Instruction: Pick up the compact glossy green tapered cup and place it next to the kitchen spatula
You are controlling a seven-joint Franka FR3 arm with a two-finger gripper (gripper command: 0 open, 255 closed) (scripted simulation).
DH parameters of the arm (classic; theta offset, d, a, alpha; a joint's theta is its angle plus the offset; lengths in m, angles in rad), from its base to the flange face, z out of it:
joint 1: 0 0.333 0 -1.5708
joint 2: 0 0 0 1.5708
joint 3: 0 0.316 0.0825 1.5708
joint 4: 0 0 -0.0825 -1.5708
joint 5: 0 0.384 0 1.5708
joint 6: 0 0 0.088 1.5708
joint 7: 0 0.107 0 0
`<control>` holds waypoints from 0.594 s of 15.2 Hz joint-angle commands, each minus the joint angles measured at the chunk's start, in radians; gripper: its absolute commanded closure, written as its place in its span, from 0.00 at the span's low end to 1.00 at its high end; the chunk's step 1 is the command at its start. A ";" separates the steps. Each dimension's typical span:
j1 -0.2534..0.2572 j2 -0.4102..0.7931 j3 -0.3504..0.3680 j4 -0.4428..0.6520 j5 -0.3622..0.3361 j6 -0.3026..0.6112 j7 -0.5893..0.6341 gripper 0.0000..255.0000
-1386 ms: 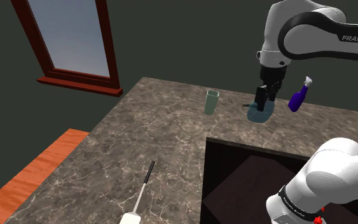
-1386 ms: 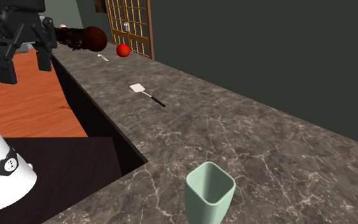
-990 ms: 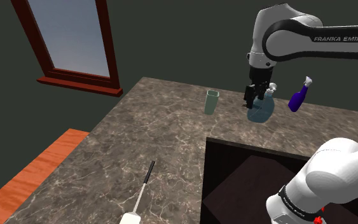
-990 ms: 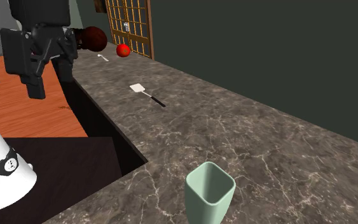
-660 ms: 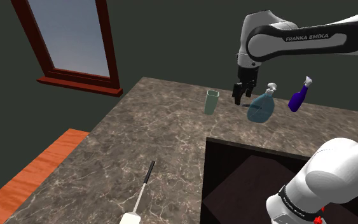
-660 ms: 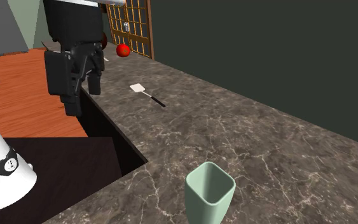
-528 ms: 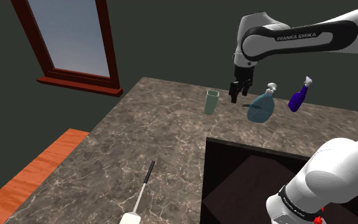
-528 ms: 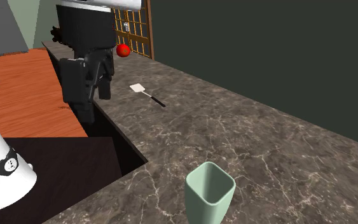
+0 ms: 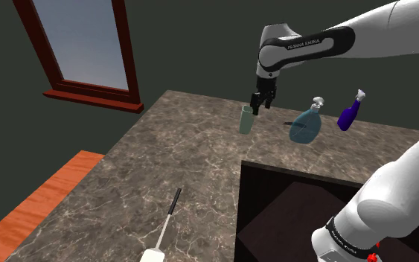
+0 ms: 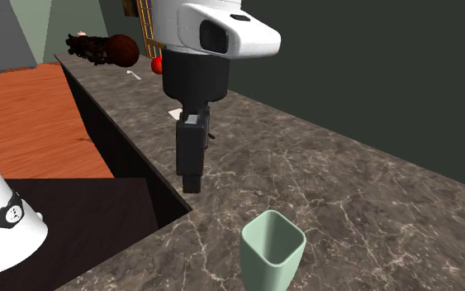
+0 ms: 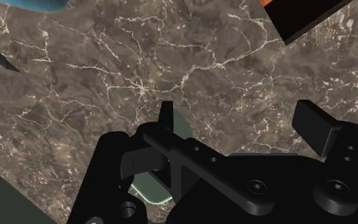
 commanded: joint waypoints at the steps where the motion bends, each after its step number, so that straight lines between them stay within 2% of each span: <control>1: -0.005 0.080 -0.011 0.069 0.019 0.021 -0.026 0.00; 8: -0.029 0.344 -0.020 0.333 0.095 0.045 -0.094 0.00; 9: -0.030 0.347 -0.020 0.323 0.095 0.058 -0.094 0.00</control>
